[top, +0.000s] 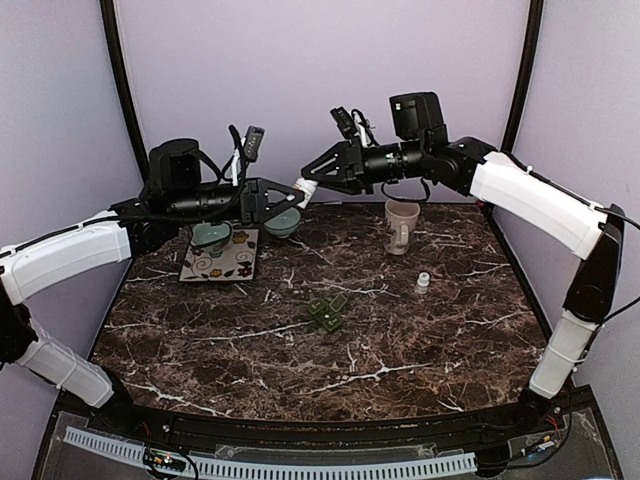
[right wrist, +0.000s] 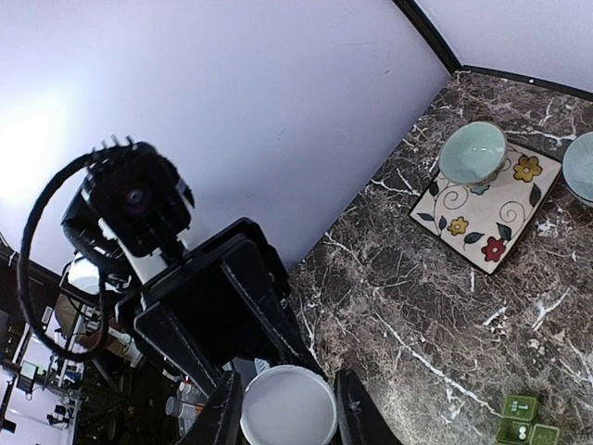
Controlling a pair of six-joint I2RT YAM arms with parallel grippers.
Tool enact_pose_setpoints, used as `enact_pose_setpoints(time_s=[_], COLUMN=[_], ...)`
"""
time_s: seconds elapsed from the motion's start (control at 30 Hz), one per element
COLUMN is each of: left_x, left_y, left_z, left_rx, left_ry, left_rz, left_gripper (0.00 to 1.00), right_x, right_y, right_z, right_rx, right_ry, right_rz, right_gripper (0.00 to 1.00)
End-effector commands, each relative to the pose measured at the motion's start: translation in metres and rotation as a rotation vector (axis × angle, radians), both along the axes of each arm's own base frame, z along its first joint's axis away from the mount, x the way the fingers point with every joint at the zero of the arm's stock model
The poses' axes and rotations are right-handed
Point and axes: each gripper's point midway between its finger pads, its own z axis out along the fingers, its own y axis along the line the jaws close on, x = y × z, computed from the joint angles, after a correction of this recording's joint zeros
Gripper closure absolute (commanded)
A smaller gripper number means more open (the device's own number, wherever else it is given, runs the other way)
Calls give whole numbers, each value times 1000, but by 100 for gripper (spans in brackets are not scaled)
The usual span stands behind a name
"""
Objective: Sort the pills into containers
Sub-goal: Screw the lid of the pill bottle onto the pill bottle.
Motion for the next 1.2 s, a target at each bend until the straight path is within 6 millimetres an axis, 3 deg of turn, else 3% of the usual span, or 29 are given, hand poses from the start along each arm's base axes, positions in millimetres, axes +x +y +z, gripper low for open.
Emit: enact_pose_setpoints(time_s=[0.0, 0.4, 0.73, 1.17], left_x=[-4, -3, -14, -13], left_y=[3, -2, -23, -31], left_z=[52, 60, 63, 58], left_rx=[13, 175, 298, 370], left_ry=[-287, -585, -815, -908], left_rz=[140, 413, 583, 684], left_gripper=[89, 91, 94, 98], right_x=[5, 12, 22, 29], right_y=[9, 10, 12, 13], right_z=[-25, -39, -46, -47], right_rx=[-65, -116, -152, -172], right_ry=[65, 112, 126, 135], right_rz=[-19, -54, -91, -115], right_gripper=[100, 100, 100, 100])
